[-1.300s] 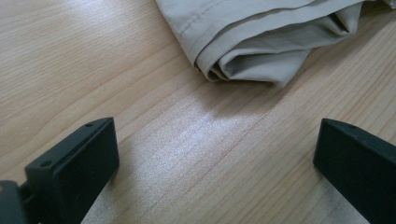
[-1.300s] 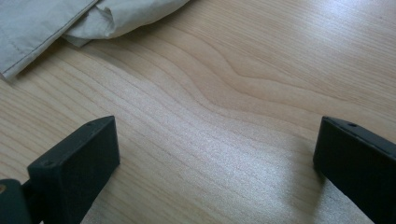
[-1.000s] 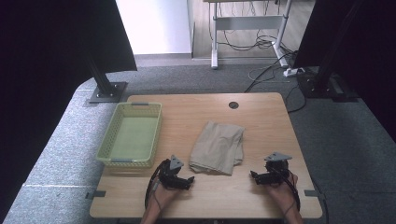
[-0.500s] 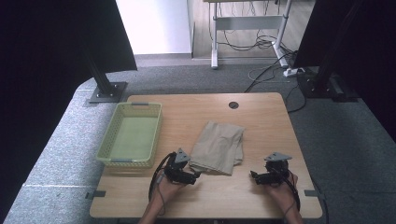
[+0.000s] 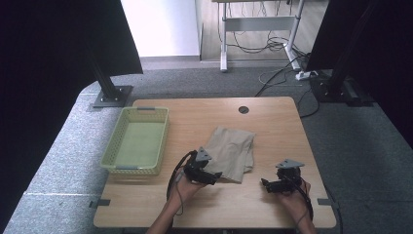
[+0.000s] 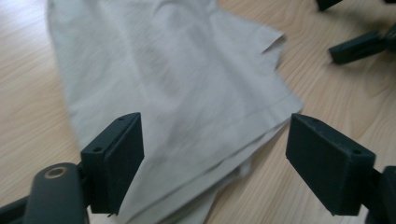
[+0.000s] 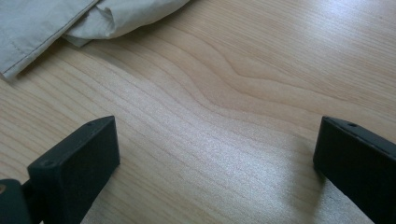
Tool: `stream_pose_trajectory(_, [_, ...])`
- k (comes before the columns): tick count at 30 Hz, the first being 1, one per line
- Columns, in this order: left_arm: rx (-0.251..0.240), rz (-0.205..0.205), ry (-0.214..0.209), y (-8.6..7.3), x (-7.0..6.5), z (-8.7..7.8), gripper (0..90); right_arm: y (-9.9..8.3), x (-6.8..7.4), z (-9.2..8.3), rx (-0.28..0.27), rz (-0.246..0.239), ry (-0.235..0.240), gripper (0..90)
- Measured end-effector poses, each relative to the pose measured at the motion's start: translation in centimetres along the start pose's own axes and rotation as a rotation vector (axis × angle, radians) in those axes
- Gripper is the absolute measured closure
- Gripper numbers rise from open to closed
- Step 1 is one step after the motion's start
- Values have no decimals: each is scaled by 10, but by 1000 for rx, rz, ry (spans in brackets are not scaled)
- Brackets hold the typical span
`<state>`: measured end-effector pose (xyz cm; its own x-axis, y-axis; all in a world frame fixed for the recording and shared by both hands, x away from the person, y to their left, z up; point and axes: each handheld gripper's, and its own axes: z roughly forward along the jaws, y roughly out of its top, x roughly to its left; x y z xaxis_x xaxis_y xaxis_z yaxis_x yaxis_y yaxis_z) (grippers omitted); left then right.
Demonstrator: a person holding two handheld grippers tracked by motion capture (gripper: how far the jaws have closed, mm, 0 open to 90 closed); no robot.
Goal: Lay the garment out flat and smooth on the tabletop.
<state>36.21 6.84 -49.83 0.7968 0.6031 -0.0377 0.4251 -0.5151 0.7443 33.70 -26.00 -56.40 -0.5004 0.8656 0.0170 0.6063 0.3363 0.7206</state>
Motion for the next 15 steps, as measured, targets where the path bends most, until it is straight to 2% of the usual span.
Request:
stream_pose_trajectory(1, [-3, -4, -17, 3, -1, 2, 194, 0, 0, 0, 0, 0, 0, 0])
stream_pose_trajectory(2, [-3, -4, -17, 3, -1, 2, 205, 0, 0, 0, 0, 0, 0, 0])
stream_pose_trajectory(4, [4, 23, -16, 15, -8, 13, 218, 0, 0, 0, 0, 0, 0, 0])
stream_pose_trajectory(11, [-4, 36, -32, 26, -15, 23, 234, 0, 0, 0, 1, -2, 2, 0])
stream_pose_trajectory(12, [4, 54, -33, 33, -20, 31, 234, 0, 0, 0, 1, -2, 2, 0])
stream_pose_trajectory(15, [-5, 55, -45, 38, -24, 37, 238, 0, 0, 0, 1, -1, 2, 0])
